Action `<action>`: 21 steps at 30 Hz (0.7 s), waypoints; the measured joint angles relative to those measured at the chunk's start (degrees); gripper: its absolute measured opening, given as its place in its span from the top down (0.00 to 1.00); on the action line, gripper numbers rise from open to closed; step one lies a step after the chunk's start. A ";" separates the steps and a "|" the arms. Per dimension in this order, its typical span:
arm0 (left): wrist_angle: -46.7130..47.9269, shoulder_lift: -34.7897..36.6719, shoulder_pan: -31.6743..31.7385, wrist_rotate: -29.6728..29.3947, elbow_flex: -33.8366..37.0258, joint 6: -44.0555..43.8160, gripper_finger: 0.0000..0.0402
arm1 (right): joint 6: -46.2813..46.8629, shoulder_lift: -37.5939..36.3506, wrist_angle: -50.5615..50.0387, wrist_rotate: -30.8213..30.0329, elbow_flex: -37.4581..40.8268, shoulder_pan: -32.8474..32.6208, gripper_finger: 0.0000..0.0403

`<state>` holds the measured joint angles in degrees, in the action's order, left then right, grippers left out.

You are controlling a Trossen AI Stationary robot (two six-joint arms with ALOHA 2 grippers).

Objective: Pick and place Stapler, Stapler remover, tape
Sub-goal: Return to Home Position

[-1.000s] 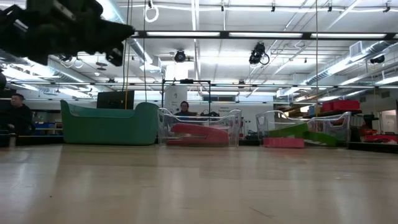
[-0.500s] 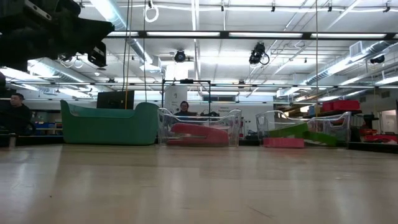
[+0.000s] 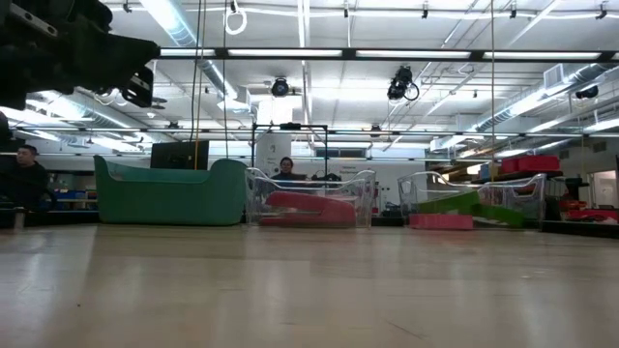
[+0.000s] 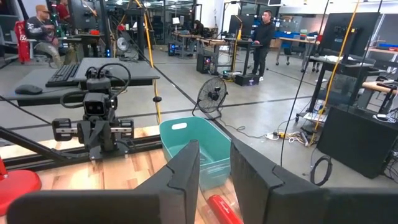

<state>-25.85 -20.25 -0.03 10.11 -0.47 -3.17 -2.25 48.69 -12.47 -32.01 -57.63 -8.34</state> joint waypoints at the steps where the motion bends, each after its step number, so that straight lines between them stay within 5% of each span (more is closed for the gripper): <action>1: 1.17 0.77 0.00 -0.02 0.00 0.01 1.00 | 0.01 0.00 0.00 0.00 0.00 0.00 0.77; 21: 21.68 15.68 0.00 -2.28 0.02 0.67 1.00 | 0.01 0.00 0.00 0.00 0.00 0.02 0.77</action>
<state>-4.17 -4.57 -0.03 7.83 -0.45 -2.50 -2.24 48.69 -12.47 -32.01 -57.63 -8.32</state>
